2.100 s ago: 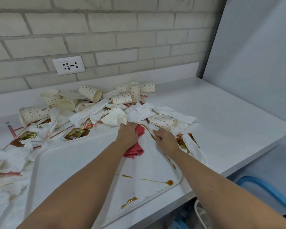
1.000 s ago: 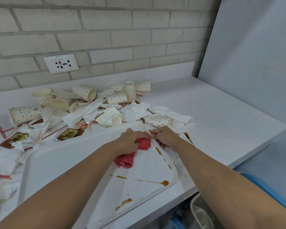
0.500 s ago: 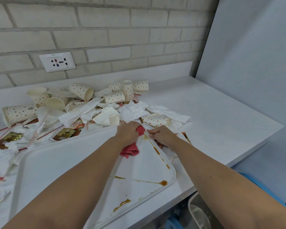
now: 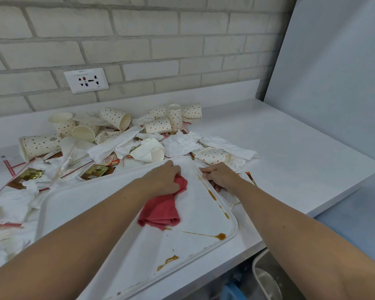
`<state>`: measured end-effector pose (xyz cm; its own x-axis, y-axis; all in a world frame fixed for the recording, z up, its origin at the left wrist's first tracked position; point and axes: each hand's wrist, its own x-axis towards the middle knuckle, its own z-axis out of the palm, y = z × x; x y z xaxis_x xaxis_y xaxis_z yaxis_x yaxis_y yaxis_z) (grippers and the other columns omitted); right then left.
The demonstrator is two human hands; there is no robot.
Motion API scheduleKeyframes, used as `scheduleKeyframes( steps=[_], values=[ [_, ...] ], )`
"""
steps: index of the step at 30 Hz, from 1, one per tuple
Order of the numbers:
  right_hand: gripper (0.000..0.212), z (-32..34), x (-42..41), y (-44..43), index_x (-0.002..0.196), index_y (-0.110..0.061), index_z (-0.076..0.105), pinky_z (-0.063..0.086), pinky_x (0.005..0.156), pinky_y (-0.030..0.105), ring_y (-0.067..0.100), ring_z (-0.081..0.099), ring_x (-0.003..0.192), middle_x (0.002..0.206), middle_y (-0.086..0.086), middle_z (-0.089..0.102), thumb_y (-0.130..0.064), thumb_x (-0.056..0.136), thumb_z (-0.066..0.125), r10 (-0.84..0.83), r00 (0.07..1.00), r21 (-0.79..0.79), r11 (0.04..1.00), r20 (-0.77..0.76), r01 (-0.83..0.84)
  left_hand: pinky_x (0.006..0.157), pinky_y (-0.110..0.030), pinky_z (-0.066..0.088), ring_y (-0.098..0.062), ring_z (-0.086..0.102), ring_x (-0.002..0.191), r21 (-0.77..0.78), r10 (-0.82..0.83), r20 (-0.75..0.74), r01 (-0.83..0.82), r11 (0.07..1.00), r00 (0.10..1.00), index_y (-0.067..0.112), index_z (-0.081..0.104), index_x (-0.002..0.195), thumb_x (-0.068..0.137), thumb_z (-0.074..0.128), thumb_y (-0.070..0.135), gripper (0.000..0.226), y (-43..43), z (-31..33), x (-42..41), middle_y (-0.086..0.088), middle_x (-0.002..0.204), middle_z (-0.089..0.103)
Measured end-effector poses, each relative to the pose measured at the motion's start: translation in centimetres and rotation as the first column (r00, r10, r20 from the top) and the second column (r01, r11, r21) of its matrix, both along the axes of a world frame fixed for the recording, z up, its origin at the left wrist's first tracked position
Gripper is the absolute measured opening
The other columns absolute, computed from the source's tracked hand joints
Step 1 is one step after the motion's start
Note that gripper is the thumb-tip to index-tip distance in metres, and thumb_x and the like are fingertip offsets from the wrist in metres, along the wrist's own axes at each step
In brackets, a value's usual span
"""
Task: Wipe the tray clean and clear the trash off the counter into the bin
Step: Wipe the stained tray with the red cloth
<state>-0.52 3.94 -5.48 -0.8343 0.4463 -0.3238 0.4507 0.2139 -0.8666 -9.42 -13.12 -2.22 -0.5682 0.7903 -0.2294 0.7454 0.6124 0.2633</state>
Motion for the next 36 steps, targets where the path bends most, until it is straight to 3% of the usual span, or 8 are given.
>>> scheduleKeyframes(
  steps=[5,8,11,17,21,27,32,36],
  values=[
    [0.035,-0.2,-0.1,0.0,0.125,-0.010,0.061,0.041,0.040,0.019,0.014,0.046,0.050,0.069,0.005,0.058,-0.001,0.092,0.051,0.008,1.000,0.005,1.000,-0.005,-0.008,0.093,-0.031,0.036,-0.020,0.039,0.113,0.074,0.008,-0.119,0.001,0.997,0.993,0.022,0.053,0.120,0.088,0.052,0.020,0.032,-2.8,1.3,-1.6,-0.001,0.128,0.045],
    [0.035,-0.2,-0.1,0.1,0.124,-0.011,0.062,0.041,0.041,0.020,0.014,0.046,0.051,0.068,0.005,0.058,-0.001,0.092,0.051,0.002,1.000,0.003,1.000,-0.010,-0.002,0.104,-0.021,0.022,-0.008,0.029,0.119,0.020,-0.209,0.142,0.208,0.978,0.968,0.029,0.064,0.110,0.077,0.050,-0.004,0.049,-4.0,2.3,-1.6,0.006,0.138,0.040],
    [0.035,-0.3,-0.1,0.0,0.125,-0.010,0.061,0.040,0.040,0.020,0.015,0.044,0.051,0.068,0.005,0.057,-0.001,0.093,0.050,0.008,1.000,0.009,1.000,-0.019,-0.008,0.107,-0.022,0.019,-0.009,0.022,0.132,-0.180,-0.208,0.288,0.266,0.947,0.935,0.034,0.061,0.117,0.073,0.058,0.007,0.052,-5.0,2.4,-1.6,0.008,0.144,0.029],
    [0.034,-0.2,0.1,-0.3,0.125,-0.010,0.061,0.038,0.042,0.021,0.015,0.043,0.051,0.065,0.002,0.055,-0.003,0.093,0.050,0.011,1.000,0.029,1.000,-0.023,-0.011,0.105,-0.040,0.025,-0.020,0.033,0.121,-0.281,-0.088,-0.097,0.057,0.958,0.991,0.037,0.053,0.124,0.082,0.060,0.050,0.045,-5.3,1.8,-1.6,0.007,0.128,0.046],
    [0.034,-0.1,0.1,-0.4,0.126,-0.010,0.060,0.037,0.042,0.021,0.015,0.042,0.050,0.062,-0.003,0.055,-0.003,0.094,0.049,0.022,0.999,0.050,0.999,-0.031,-0.020,0.106,-0.047,0.024,-0.026,0.041,0.122,-0.262,-0.017,-0.440,-0.111,0.959,0.898,0.024,0.041,0.133,0.088,0.042,0.054,0.054,-4.1,1.0,0.0,-0.004,0.124,0.056],
    [0.032,-0.1,0.2,-0.5,0.122,-0.008,0.062,0.035,0.043,0.023,0.015,0.039,0.049,0.062,0.000,0.055,-0.003,0.094,0.049,0.028,0.998,0.051,0.998,-0.053,-0.025,0.087,-0.037,0.047,-0.024,0.048,0.112,0.113,0.109,-0.293,-0.079,0.990,0.950,0.024,0.038,0.136,0.095,0.035,0.031,0.042,-2.7,-2.1,0.6,-0.006,0.129,0.041],
    [0.032,-0.4,0.2,-0.3,0.123,-0.010,0.062,0.035,0.039,0.018,0.013,0.038,0.048,0.061,0.001,0.053,-0.006,0.095,0.049,0.047,0.998,0.063,0.997,-0.048,-0.044,0.094,-0.038,0.035,-0.027,0.037,0.119,0.089,0.138,-0.476,-0.109,0.990,0.869,0.018,0.046,0.130,0.097,0.032,0.028,0.037,1.2,-3.1,0.2,-0.004,0.141,0.031],
    [0.030,-0.6,0.1,-0.2,0.119,-0.011,0.065,0.035,0.041,0.019,0.015,0.038,0.047,0.059,0.002,0.050,-0.007,0.095,0.048,0.049,0.997,0.060,0.997,-0.061,-0.045,0.097,-0.039,0.033,-0.029,0.035,0.121,0.035,0.120,-0.414,-0.116,0.993,0.902,0.016,0.048,0.129,0.097,0.036,0.021,0.035,3.7,-2.8,0.3,-0.005,0.139,0.036]
  ],
)
